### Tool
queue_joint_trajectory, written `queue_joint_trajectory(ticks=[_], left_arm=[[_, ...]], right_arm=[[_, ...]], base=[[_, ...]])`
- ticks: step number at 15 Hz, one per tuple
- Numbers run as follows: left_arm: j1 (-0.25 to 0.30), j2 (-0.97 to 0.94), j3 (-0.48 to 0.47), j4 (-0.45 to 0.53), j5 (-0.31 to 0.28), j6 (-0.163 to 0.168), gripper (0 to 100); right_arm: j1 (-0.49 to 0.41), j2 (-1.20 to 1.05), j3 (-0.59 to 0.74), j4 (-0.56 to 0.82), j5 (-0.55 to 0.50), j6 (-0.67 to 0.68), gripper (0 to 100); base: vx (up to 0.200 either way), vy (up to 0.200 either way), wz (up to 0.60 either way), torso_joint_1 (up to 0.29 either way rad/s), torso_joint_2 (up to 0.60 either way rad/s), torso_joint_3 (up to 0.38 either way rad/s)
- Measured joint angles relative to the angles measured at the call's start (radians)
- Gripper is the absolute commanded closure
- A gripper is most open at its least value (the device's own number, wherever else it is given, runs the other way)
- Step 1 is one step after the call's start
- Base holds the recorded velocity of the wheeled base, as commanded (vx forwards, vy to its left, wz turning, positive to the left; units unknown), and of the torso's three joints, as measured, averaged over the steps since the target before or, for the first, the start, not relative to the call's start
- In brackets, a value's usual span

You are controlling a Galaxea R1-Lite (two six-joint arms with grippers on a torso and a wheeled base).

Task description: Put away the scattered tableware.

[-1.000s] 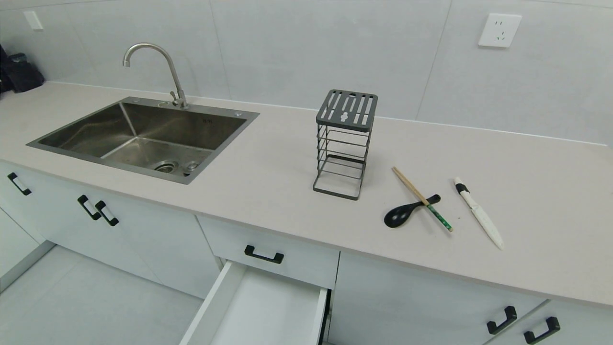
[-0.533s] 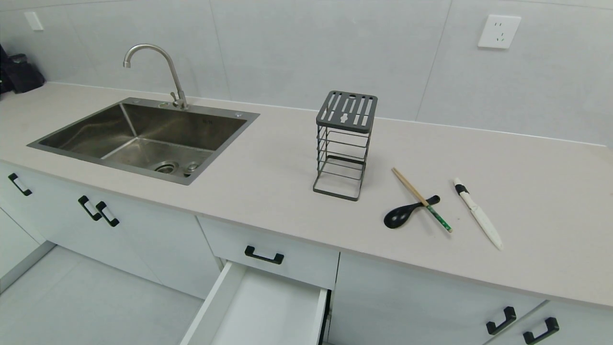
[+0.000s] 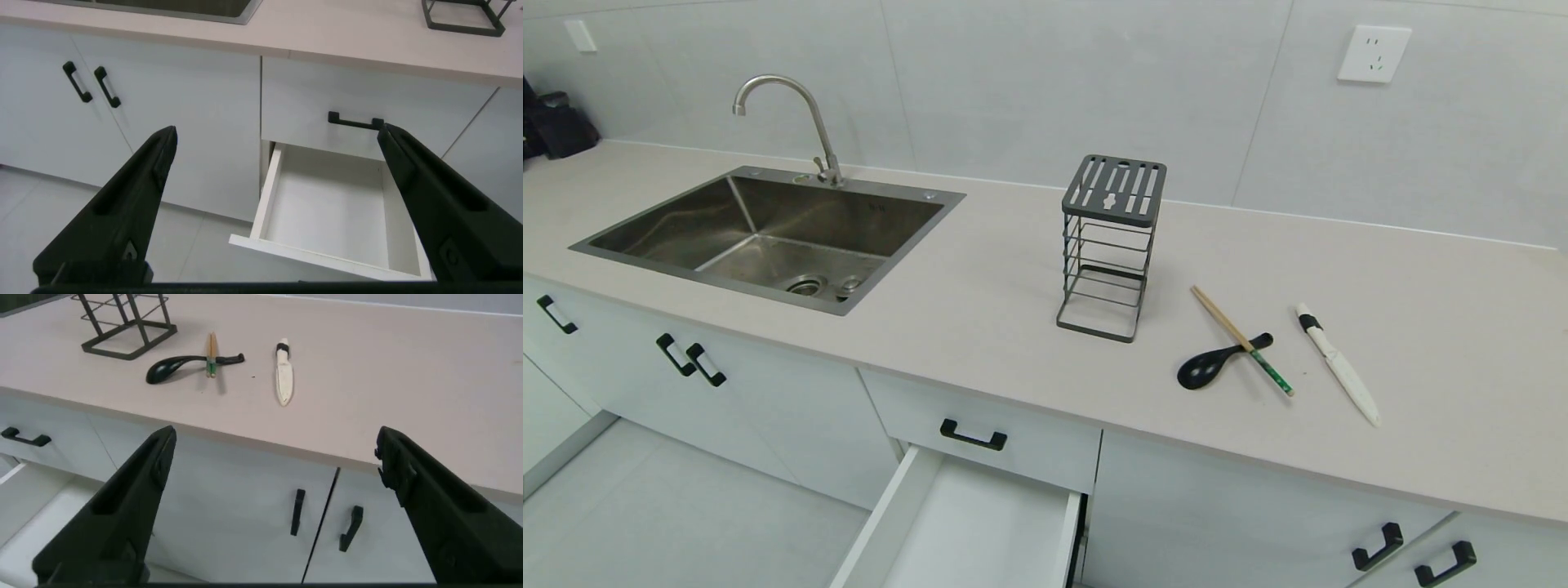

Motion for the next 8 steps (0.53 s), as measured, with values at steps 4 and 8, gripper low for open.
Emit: queue_joint_trajectory(ticks=[4,8], left_arm=[[0.000,0.000,0.000,0.000,0.000,0.000,0],[0.000,0.000,0.000,0.000,0.000,0.000,0]], right_arm=[[0.000,0.011,-0.051,-0.005,0.192,0.003,0],[0.005,0.206,-0.220,0.021,0.311,-0.010,0]], base=[[0.000,0.000,0.00,0.000,0.00,0.000],[0.000,0.000,0.00,0.000,0.00,0.000]])
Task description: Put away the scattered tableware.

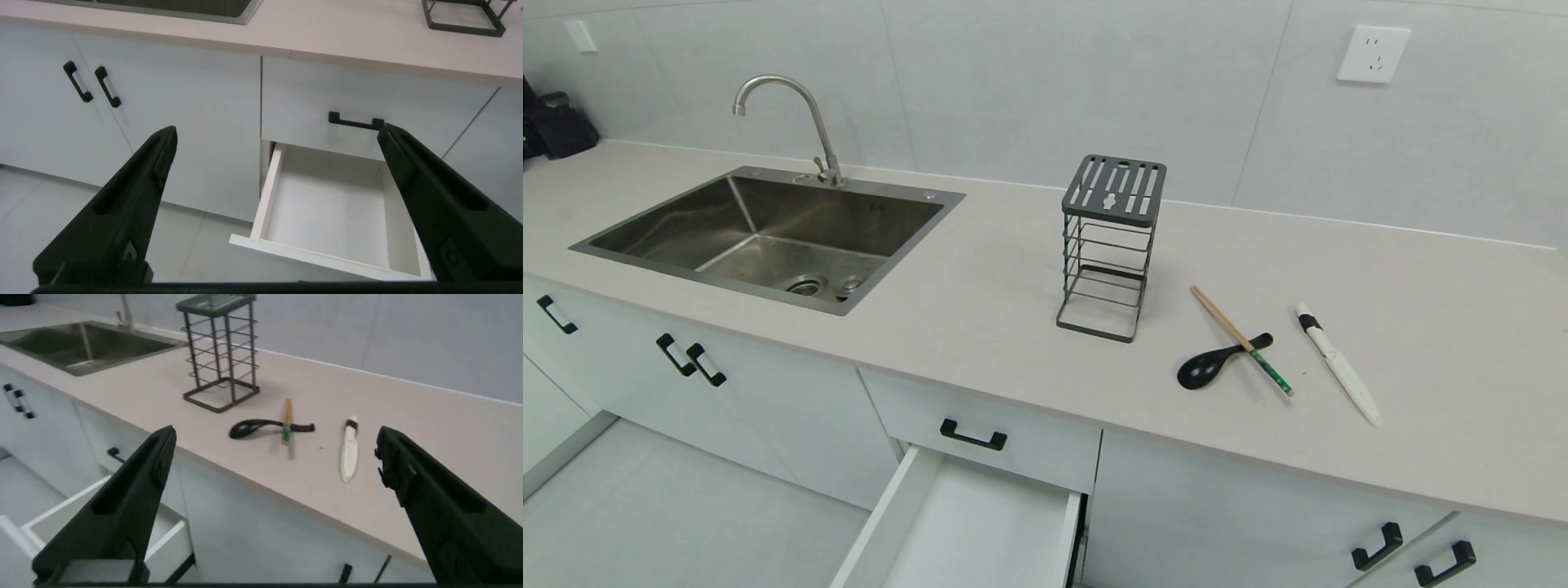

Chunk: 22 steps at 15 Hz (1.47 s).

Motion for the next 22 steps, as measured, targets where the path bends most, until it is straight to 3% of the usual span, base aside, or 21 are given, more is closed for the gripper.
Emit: queue_joint_trajectory(ticks=[5,9,15,19,22], left_arm=[[0.000,0.000,0.000,0.000,0.000,0.000,0],[0.000,0.000,0.000,0.000,0.000,0.000,0],[0.000,0.000,0.000,0.000,0.000,0.000,0],[0.000,0.000,0.000,0.000,0.000,0.000,0],[0.000,0.000,0.000,0.000,0.000,0.000,0]], right_arm=[[0.063,0.355,-0.104,-0.021,0.029,-0.032,0],[0.116,0.609,-0.116,-0.163,0.025,-0.038,0],[0.129,0.893,-0.126,-0.226,0.017,-0.040,0],[0.129,1.051,-0.100,-0.392,-0.027,-0.072,0],[0.129,1.147,-0.094,-0.428,-0.030,-0.075,0]], base=[[0.000,0.000,0.00,0.000,0.00,0.000],[0.000,0.000,0.00,0.000,0.00,0.000],[0.000,0.000,0.00,0.000,0.00,0.000],[0.000,0.000,0.00,0.000,0.00,0.000],[0.000,0.000,0.00,0.000,0.00,0.000]])
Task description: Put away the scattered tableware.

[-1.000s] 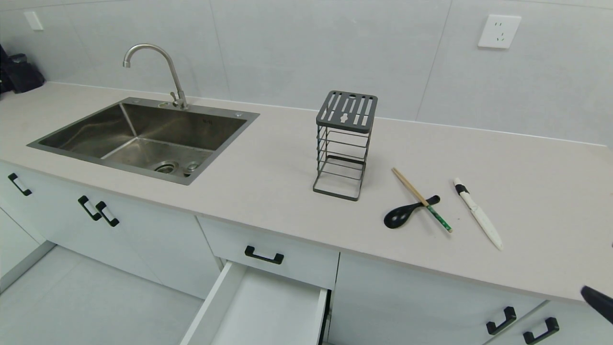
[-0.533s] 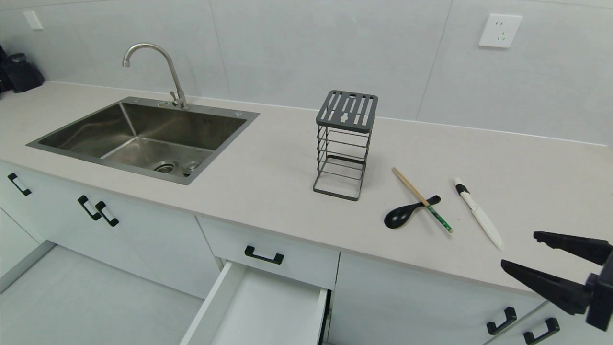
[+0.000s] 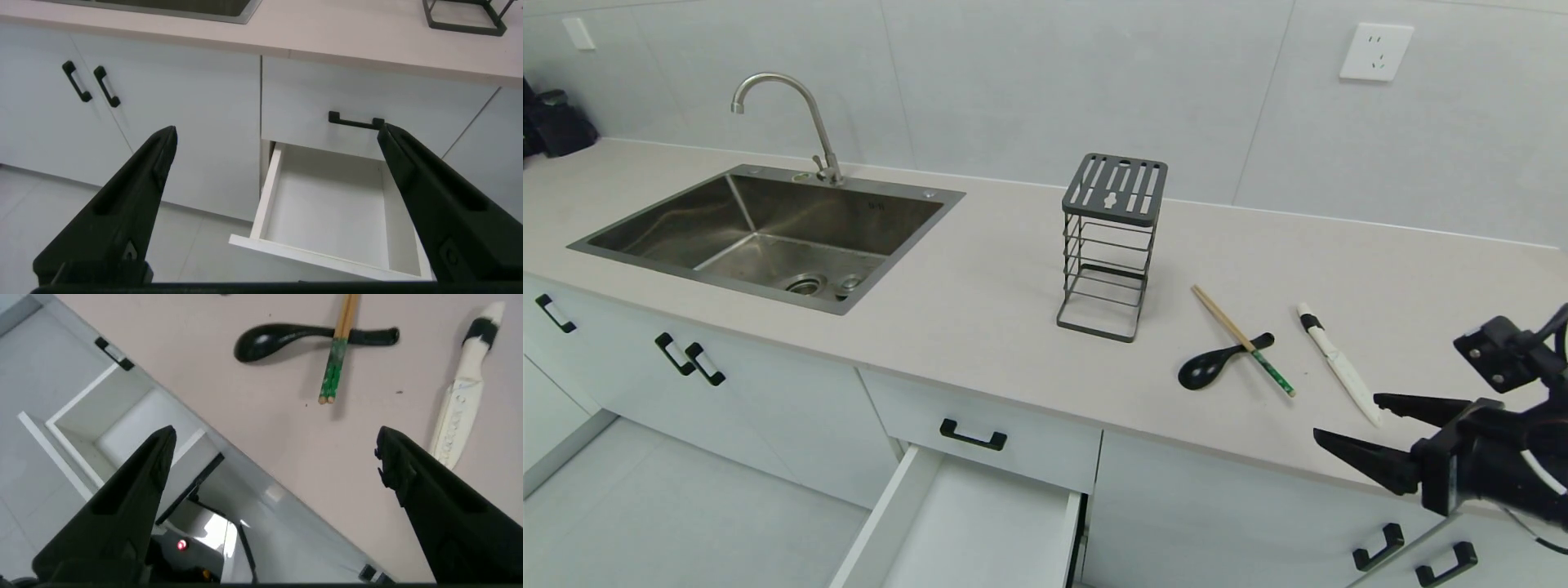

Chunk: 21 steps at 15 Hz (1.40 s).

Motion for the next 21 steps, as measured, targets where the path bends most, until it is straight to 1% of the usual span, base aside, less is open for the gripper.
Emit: queue_joint_trajectory(ticks=[4,11,19,21], left_arm=[[0.000,0.000,0.000,0.000,0.000,0.000,0],[0.000,0.000,0.000,0.000,0.000,0.000,0],[0.000,0.000,0.000,0.000,0.000,0.000,0],[0.000,0.000,0.000,0.000,0.000,0.000,0]], right_arm=[[0.000,0.097,-0.045,-0.003,-0.006,0.000,0],[-0.006,0.286,-0.183,-0.011,-0.069,0.001,0],[0.000,0.455,-0.319,-0.016,-0.085,0.001,0],[0.014,0.483,-0.341,-0.014,-0.086,0.001,0]], base=[[0.000,0.000,0.00,0.000,0.00,0.000],[0.000,0.000,0.00,0.000,0.00,0.000],[0.000,0.000,0.00,0.000,0.00,0.000],[0.000,0.000,0.00,0.000,0.00,0.000]])
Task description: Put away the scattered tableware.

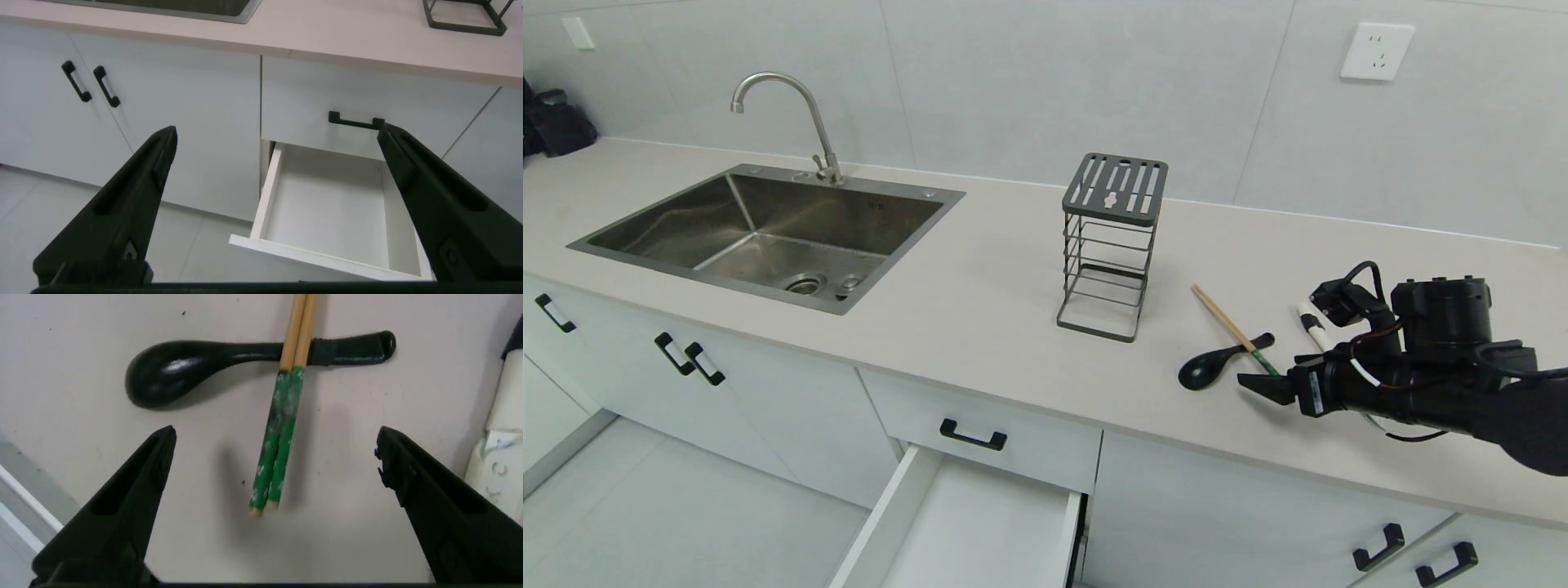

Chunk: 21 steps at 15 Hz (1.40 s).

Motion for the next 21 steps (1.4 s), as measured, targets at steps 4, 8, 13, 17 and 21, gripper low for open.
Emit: queue_joint_trajectory(ticks=[4,8,13,17,21], left_arm=[[0.000,0.000,0.000,0.000,0.000,0.000,0],[0.000,0.000,0.000,0.000,0.000,0.000,0],[0.000,0.000,0.000,0.000,0.000,0.000,0],[0.000,0.000,0.000,0.000,0.000,0.000,0],[0.000,0.000,0.000,0.000,0.000,0.000,0]], right_arm=[[0.045,0.030,-0.009,0.000,-0.001,-0.002,0],[0.052,0.065,-0.039,0.000,-0.002,-0.003,0],[0.049,0.087,-0.076,0.002,-0.004,-0.004,100],[0.029,0.096,-0.084,0.002,-0.033,-0.001,100],[0.007,0.096,-0.086,0.000,-0.037,-0.001,100]], base=[[0.000,0.000,0.00,0.000,0.00,0.000],[0.000,0.000,0.00,0.000,0.00,0.000],[0.000,0.000,0.00,0.000,0.00,0.000],[0.000,0.000,0.00,0.000,0.00,0.000],[0.000,0.000,0.00,0.000,0.00,0.000]])
